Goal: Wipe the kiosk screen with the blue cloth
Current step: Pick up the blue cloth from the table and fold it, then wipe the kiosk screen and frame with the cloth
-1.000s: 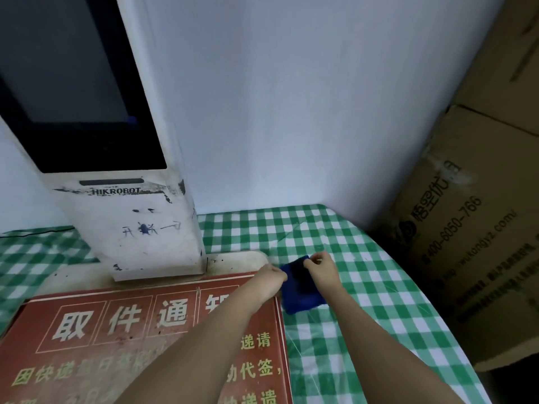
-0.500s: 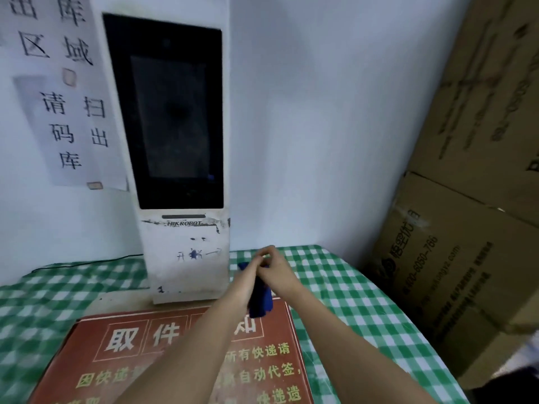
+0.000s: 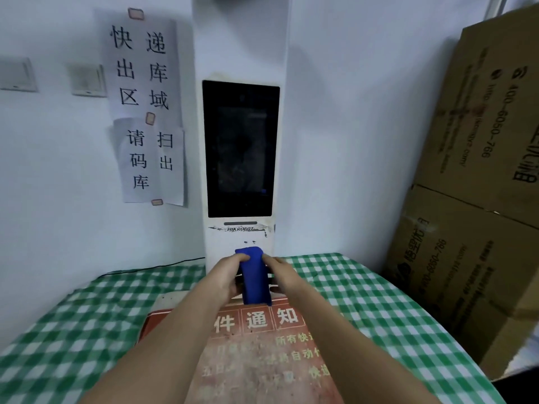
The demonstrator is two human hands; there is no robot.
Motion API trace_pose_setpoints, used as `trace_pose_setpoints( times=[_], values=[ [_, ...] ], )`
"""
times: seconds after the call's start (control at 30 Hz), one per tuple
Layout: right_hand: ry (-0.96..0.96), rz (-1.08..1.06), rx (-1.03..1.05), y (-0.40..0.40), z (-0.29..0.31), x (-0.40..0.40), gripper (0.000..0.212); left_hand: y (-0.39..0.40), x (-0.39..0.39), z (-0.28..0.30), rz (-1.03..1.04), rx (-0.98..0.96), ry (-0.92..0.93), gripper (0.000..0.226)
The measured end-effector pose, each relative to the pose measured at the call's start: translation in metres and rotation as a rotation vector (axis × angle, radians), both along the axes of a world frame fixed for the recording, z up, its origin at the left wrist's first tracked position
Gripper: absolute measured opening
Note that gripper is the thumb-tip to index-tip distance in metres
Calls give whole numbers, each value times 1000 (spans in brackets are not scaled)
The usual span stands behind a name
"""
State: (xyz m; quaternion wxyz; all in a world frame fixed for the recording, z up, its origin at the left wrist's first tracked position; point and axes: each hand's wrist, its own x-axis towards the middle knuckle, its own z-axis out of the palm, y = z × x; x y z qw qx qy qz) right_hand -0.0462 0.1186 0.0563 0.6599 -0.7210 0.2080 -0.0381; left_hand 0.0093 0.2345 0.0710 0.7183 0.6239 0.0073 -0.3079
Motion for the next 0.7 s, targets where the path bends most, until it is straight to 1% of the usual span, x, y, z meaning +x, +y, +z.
trace_pose_setpoints(
  times=[0.07, 0.13, 0.2, 0.3, 0.4, 0.47, 0.53, 0.6, 0.7],
  values=[
    [-22, 12, 171, 9, 0, 0, 35, 8, -1, 6, -27, 49, -66, 16],
    [-49, 29, 277, 16, 2, 0, 29, 13, 1, 10, -14, 143, -193, 14],
    [-79, 30, 265, 17, 3, 2, 32, 15, 2, 14, 12, 211, -300, 11],
    [-94, 7, 190, 17, 7, 6, 36, 16, -2, 22, 9, 247, -374, 6],
    [-91, 9, 181, 15, 15, 12, 27, 15, -2, 30, 21, 320, -456, 21],
    [-116, 32, 225, 12, 21, 13, 24, 15, 0, 35, 35, 357, -488, 19],
    [-146, 64, 271, 8, 27, 13, 25, 13, -2, 41, 23, 309, -465, 11],
    [-170, 81, 277, 3, 30, 15, 23, 9, 0, 43, 30, 256, -444, 10],
    [-188, 83, 204, -7, 34, 21, 26, 4, 4, 48, 54, 212, -440, 6]
  ],
)
